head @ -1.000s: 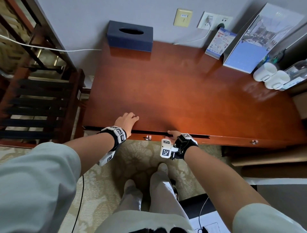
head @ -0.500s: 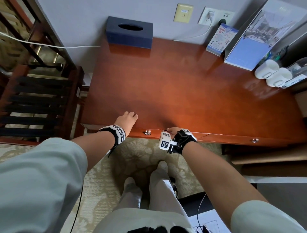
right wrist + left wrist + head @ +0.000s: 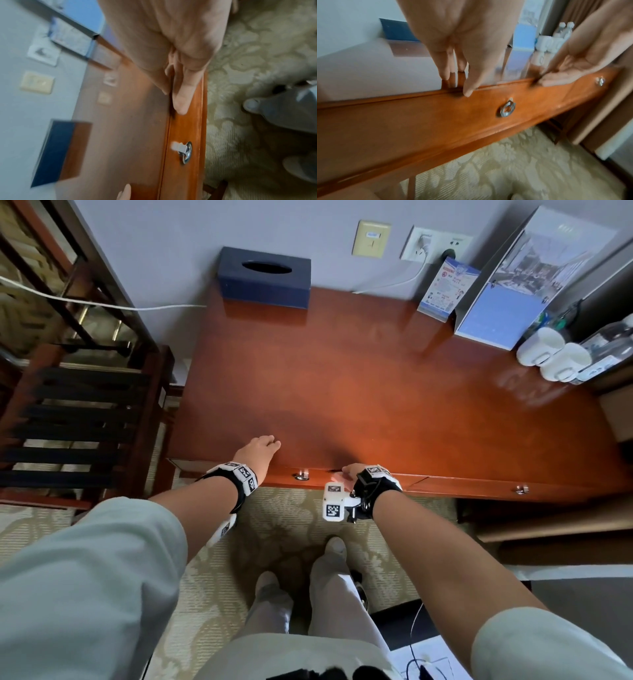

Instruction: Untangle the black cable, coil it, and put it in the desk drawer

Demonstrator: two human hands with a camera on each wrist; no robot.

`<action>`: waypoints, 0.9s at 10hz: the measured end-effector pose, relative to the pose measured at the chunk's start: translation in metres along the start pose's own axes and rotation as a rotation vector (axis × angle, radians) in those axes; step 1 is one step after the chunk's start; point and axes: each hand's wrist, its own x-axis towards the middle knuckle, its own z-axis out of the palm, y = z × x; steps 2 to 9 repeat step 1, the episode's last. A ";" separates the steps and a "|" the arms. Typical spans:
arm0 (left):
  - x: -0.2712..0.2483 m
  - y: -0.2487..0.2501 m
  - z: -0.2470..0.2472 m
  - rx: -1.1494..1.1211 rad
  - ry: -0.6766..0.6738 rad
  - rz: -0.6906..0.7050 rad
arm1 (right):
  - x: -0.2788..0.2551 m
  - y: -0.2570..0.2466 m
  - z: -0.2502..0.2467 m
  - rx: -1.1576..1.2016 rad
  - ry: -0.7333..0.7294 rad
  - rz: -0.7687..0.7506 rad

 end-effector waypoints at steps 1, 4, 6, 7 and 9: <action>0.006 0.002 -0.019 -0.107 -0.104 -0.052 | -0.006 -0.010 0.002 -0.023 -0.031 -0.016; 0.006 0.002 -0.019 -0.107 -0.104 -0.052 | -0.006 -0.010 0.002 -0.023 -0.031 -0.016; 0.006 0.002 -0.019 -0.107 -0.104 -0.052 | -0.006 -0.010 0.002 -0.023 -0.031 -0.016; 0.006 0.002 -0.019 -0.107 -0.104 -0.052 | -0.006 -0.010 0.002 -0.023 -0.031 -0.016; 0.006 0.002 -0.019 -0.107 -0.104 -0.052 | -0.006 -0.010 0.002 -0.023 -0.031 -0.016</action>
